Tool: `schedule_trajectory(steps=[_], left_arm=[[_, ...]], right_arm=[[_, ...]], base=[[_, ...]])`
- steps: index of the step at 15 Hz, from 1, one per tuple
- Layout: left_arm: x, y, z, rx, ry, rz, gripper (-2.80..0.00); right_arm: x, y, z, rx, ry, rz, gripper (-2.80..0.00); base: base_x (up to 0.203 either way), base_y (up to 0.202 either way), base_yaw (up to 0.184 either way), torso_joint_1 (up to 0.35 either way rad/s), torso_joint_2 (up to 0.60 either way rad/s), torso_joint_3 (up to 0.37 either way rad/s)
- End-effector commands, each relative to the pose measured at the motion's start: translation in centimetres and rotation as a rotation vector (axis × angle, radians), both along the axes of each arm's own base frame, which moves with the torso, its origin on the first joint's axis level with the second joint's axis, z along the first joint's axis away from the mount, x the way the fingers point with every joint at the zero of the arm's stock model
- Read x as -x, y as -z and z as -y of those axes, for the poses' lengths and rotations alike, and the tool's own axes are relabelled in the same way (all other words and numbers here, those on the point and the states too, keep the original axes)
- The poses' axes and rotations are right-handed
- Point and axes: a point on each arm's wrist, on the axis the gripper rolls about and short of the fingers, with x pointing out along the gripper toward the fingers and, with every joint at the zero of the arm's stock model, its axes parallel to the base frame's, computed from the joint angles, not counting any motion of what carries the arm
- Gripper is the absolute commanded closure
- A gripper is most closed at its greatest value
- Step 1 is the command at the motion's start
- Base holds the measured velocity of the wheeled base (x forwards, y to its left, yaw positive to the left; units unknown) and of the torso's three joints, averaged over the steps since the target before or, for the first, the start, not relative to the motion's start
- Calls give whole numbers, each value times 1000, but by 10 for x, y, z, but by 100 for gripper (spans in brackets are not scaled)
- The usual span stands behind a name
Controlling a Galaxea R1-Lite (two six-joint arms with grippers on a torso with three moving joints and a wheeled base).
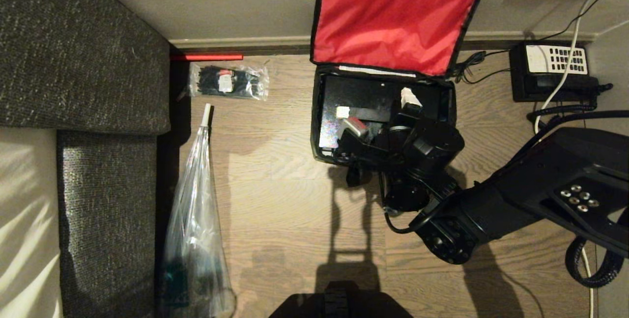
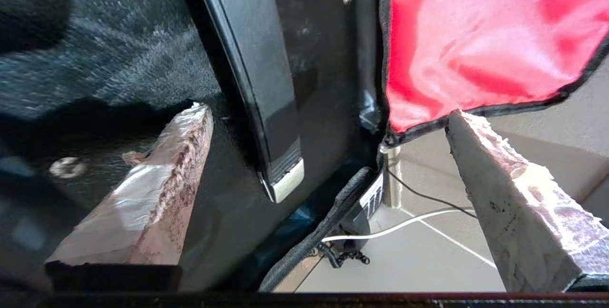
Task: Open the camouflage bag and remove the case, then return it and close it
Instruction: Grip the handle
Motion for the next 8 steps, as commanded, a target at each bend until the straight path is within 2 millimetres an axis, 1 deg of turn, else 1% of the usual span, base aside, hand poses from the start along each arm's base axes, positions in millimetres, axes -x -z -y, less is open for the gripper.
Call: schedule_trajectory(steps=[1,8], left_arm=[[0,0,0,1,0,1,0],[0,0,0,1,0,0,0]], right_arm=[[-7,2,3,8,15,4,-280],[-39,9,5,-20,30,70,-280]], base=[[0,0,0,0,0,0],[0,0,0,0,0,0]])
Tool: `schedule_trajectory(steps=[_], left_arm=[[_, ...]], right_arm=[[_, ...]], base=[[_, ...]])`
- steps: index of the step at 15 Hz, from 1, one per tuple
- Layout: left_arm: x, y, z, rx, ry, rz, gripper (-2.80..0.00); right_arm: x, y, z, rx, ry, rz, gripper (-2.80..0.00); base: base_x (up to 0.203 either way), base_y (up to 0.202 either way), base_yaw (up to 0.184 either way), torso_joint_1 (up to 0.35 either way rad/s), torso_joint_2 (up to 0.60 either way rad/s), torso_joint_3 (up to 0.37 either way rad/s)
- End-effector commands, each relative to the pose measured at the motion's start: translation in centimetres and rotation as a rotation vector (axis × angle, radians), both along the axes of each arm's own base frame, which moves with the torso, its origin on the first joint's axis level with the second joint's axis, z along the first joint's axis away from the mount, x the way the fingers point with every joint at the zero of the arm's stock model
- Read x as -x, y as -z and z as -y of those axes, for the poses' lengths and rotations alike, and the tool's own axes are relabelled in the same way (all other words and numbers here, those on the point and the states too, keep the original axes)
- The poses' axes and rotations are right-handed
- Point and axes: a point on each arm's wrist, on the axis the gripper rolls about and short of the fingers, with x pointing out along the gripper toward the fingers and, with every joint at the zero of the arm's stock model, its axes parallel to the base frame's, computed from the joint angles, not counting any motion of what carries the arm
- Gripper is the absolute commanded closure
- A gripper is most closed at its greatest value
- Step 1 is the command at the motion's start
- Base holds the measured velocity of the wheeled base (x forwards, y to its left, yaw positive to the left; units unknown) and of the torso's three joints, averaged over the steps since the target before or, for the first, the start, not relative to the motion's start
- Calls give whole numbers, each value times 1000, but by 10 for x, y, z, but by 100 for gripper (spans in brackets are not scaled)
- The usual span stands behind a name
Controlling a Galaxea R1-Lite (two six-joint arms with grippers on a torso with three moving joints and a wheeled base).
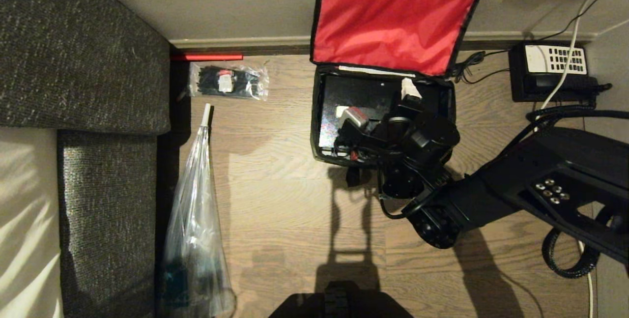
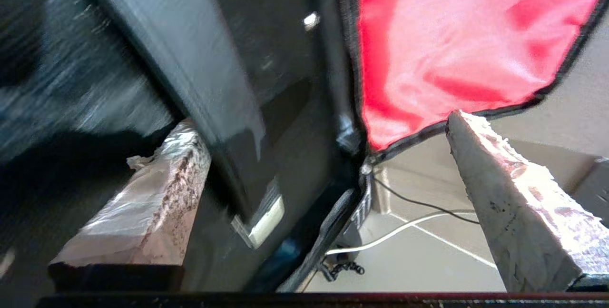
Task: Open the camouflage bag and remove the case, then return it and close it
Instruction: Grip the handle
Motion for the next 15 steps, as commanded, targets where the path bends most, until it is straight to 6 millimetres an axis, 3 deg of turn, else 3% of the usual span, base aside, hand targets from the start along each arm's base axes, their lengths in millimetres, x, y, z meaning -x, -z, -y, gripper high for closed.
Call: schedule_trajectory(steps=[1,6,12,15], left_arm=[[0,0,0,1,-1,-1,0],[0,0,0,1,0,1,0],[0,0,0,1,-1,1,0],[0,0,0,1,0,-1,0]], right_arm=[[-13,10,1,7,24,6,-280],[-28,2,4,-47,52,73,-280],[-44,25,7,-37,73,50,-280],[-54,24,2,-60,79,83,-280]], base=[[0,0,0,0,0,0],[0,0,0,0,0,0],[0,0,0,0,0,0],[0,0,0,0,0,0]])
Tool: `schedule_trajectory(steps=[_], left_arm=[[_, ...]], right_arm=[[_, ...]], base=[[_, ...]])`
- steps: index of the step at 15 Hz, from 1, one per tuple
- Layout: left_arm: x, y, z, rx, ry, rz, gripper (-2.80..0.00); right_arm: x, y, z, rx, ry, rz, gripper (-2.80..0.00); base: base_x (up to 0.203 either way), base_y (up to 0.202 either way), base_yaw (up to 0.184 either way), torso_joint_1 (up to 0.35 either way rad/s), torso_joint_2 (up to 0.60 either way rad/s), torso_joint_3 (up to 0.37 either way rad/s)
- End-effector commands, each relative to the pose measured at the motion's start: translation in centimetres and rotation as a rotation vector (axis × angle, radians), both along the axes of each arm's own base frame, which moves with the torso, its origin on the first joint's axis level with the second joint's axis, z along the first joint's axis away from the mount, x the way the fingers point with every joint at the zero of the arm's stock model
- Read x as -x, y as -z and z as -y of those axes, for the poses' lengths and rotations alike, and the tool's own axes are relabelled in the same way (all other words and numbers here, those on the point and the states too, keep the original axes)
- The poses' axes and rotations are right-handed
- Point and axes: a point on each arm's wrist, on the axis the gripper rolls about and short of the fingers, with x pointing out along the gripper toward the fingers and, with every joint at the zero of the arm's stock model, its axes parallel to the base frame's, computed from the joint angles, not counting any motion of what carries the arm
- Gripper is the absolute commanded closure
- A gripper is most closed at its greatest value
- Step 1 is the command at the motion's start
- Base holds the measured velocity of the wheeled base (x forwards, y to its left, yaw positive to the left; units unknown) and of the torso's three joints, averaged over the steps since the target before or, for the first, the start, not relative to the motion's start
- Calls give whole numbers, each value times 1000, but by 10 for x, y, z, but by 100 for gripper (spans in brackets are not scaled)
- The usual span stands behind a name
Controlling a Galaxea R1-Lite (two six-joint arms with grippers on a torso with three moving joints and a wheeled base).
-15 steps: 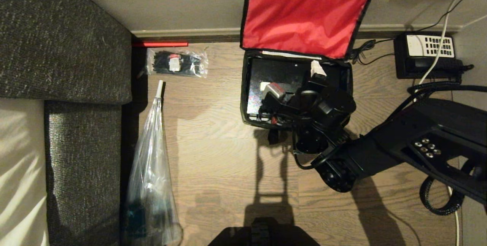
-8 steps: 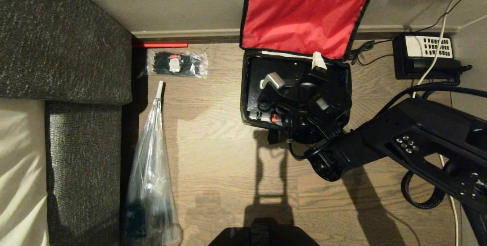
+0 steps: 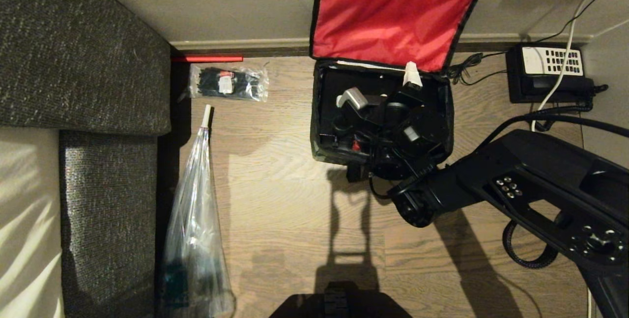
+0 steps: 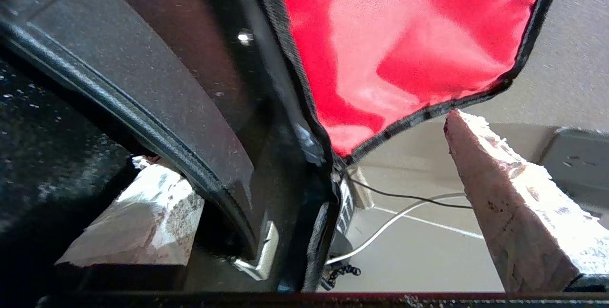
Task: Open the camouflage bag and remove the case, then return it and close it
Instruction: Grip the handle
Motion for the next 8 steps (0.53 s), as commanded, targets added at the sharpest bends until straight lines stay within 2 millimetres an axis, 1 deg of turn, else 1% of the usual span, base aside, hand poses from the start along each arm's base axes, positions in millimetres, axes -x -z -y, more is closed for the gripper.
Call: schedule_trajectory(steps=[1,3,8], left_arm=[[0,0,0,1,-1,-1,0],[0,0,0,1,0,0,0],[0,0,0,1,0,1,0]], right_arm=[[-10,14,-3,9,12,-10,-280],[-11,27,-4,4,3,-33,-280],[-14,40,-6,12,1,-53,-280]], base=[[0,0,0,0,0,0],[0,0,0,0,0,0],[0,0,0,0,0,0]])
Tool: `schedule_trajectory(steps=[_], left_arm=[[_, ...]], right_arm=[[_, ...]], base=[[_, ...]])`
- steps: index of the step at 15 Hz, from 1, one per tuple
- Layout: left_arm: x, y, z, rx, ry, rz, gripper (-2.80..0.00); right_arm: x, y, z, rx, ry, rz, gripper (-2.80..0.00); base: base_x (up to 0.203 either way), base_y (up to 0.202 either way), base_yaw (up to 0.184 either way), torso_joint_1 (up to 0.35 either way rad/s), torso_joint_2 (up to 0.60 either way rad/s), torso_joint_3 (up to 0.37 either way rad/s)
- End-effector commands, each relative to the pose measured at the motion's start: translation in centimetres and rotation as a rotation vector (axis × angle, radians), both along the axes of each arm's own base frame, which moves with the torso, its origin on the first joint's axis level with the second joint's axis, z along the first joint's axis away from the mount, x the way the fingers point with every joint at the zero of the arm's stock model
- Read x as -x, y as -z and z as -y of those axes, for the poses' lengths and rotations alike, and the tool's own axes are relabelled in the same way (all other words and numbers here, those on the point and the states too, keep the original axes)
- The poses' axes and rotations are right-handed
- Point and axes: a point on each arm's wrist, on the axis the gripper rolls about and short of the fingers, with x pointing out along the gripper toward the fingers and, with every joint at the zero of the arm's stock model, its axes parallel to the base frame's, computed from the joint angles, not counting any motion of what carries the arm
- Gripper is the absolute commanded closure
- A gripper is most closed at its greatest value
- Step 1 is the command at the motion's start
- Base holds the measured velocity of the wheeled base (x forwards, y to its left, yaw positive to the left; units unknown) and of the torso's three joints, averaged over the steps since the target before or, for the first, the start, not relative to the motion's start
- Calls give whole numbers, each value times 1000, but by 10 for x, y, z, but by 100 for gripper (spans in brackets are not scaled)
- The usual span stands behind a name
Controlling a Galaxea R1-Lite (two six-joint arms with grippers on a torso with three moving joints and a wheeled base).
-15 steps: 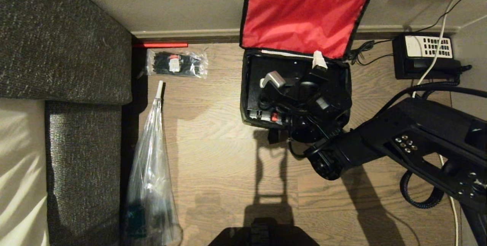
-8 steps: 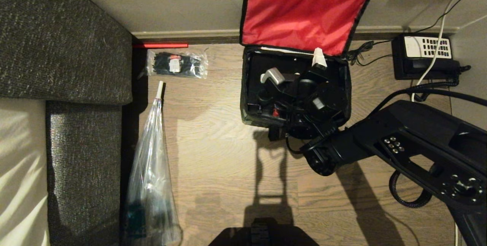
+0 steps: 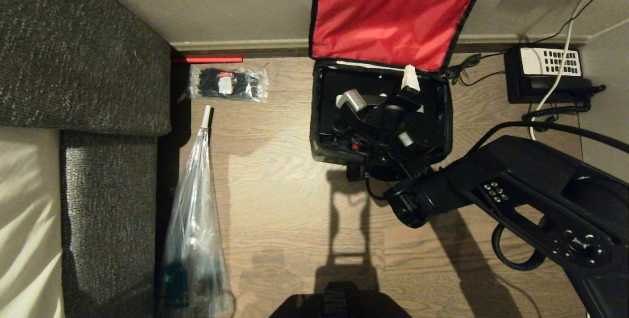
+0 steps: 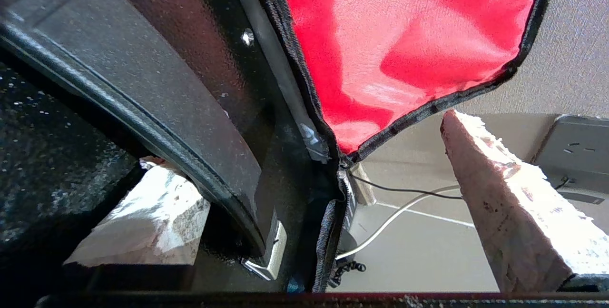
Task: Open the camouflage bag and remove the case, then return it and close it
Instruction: Grip the handle
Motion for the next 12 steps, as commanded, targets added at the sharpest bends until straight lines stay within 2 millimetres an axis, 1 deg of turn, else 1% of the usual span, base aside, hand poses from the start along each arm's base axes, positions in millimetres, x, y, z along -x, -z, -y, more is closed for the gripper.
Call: schedule_trajectory(steps=[1,6,7,12], left_arm=[[0,0,0,1,0,0,0],[0,0,0,1,0,1,0],[0,0,0,1,-1,0,0],[0,0,0,1,-1,0,0]], right_arm=[[-4,18,-3,24,5,-35,-280],[-16,20,1,18,27,-11,-280],[-17,18,1,9,27,-5,0],[-17,25,3,15,26,-21,0]], base=[[0,0,0,0,0,0],[0,0,0,0,0,0],[0,0,0,0,0,0],[0,0,0,0,0,0]])
